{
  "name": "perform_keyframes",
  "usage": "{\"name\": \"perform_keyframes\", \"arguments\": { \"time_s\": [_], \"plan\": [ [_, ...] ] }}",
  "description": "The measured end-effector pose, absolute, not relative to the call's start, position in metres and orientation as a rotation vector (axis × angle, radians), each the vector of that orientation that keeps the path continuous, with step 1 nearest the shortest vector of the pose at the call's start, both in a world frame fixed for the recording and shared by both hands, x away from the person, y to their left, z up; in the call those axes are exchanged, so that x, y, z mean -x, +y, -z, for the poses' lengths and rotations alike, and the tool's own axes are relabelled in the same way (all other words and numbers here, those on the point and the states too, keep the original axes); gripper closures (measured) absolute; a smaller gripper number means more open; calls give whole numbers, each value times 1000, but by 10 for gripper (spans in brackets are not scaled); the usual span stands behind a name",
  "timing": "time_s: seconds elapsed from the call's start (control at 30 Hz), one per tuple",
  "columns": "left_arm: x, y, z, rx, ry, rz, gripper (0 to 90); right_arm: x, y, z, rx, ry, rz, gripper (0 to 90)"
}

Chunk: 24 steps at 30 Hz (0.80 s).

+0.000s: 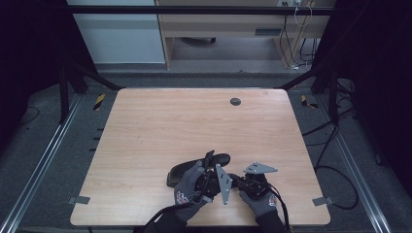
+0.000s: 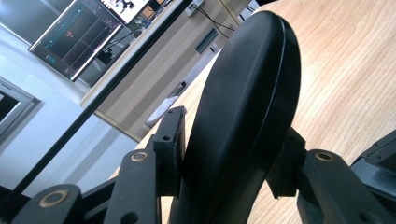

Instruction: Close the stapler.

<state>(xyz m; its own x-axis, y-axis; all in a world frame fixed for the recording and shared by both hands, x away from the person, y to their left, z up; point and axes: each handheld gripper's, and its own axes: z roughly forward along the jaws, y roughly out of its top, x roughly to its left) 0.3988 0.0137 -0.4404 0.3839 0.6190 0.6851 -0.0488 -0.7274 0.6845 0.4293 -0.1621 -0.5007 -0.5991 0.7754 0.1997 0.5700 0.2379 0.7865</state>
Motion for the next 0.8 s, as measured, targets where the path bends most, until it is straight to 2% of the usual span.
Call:
{"name": "perform_keyframes", "arguments": {
  "time_s": [0.8],
  "plan": [
    [-400,-7,469,-2150,368,-1433,524,-430,-163,502,-1252,2276,-1300,900]
  ]
}}
